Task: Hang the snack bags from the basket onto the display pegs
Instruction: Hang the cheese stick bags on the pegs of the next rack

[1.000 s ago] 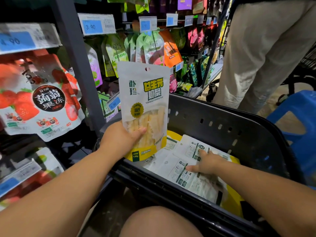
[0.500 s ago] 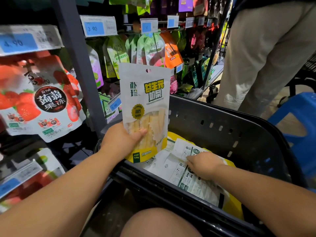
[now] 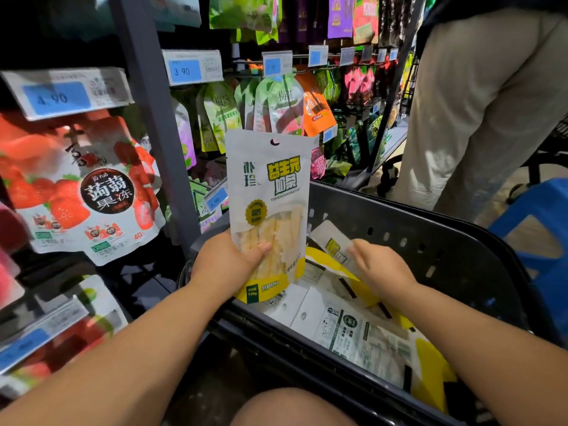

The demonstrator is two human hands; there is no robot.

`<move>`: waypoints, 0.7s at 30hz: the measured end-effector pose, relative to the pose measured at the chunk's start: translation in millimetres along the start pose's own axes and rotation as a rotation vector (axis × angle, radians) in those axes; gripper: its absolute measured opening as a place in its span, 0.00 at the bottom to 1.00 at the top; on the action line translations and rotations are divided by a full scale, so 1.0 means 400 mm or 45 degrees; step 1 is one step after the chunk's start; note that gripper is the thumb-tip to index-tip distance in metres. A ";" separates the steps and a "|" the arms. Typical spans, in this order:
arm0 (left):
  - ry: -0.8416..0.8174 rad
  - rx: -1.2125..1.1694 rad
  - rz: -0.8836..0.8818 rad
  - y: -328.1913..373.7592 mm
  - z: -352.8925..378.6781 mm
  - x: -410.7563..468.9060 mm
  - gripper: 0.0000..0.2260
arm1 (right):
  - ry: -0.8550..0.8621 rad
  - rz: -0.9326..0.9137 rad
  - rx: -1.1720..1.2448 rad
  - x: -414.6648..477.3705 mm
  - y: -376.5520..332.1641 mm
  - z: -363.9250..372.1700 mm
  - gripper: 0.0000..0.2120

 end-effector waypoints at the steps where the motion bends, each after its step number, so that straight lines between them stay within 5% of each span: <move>1: 0.000 -0.002 0.002 -0.001 0.000 0.001 0.17 | 0.072 -0.010 0.071 0.000 0.001 -0.016 0.13; 9: 0.008 -0.011 0.001 -0.005 0.001 0.005 0.15 | 0.756 0.127 0.793 -0.026 0.047 -0.140 0.12; 21: -0.017 -0.015 -0.015 -0.006 0.003 0.007 0.15 | 0.499 0.102 0.985 -0.016 0.027 -0.045 0.10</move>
Point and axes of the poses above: each hand's wrist, its own x-axis towards the middle knuckle, its own z-axis out of the palm, y = z × x, the point moved 4 cm from there along x, towards the middle knuckle, and after that the axes turned 3 degrees about -y, right-handed, at the moved point
